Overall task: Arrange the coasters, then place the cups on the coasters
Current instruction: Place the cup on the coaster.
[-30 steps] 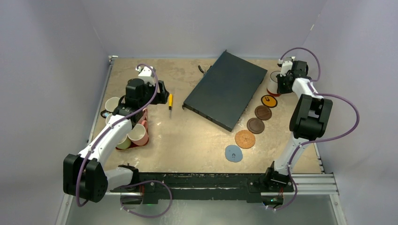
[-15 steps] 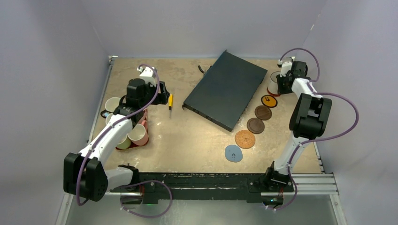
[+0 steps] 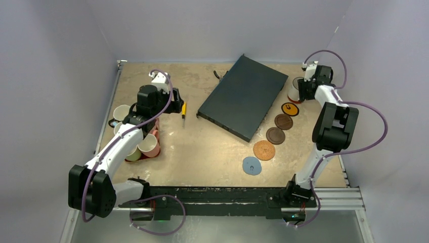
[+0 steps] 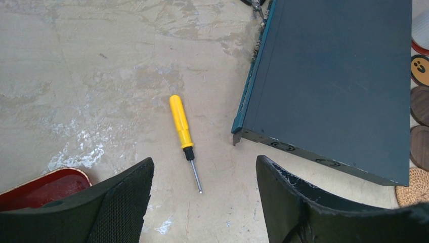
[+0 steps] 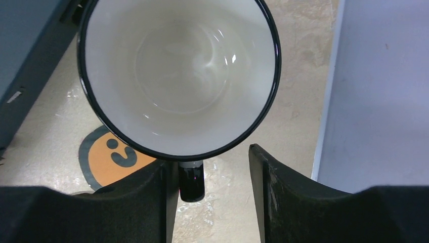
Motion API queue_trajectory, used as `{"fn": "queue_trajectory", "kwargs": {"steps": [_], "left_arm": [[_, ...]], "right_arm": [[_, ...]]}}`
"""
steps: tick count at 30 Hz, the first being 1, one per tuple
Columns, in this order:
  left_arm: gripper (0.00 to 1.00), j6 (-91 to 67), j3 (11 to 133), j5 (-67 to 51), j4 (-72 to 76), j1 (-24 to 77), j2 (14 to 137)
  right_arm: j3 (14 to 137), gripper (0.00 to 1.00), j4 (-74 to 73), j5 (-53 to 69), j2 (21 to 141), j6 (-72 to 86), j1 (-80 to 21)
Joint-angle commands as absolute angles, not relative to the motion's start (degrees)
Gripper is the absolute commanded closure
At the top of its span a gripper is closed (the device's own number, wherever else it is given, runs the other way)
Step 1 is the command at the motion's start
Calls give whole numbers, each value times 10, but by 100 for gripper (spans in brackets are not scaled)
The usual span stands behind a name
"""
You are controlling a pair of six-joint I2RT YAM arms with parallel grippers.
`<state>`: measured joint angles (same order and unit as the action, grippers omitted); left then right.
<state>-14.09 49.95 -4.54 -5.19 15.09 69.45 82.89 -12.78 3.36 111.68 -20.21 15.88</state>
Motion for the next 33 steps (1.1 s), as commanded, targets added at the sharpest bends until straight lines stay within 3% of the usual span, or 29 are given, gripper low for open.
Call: {"fn": "queue_trajectory", "kwargs": {"steps": [1,10,21,23,26,33], "left_arm": [[30,-136,501,-56,-29,159,689],[30,-135,502,-54,-30,162,688],[30,-135,504,-53,-32,162,686],[30,-137,502,-49,-31,162,682],[30,-142,500,-36,-29,162,674],[30,-150,497,25,-41,162,663]], "right_arm": [[816,46,-112,-10,1083,-200,161],[823,46,-110,-52,1082,-196,160],[826,45,-116,-18,1060,-195,161],[834,44,-136,-14,1054,-180,161],[841,33,-158,11,1033,-140,158],[743,33,-145,39,924,-76,146]]}}
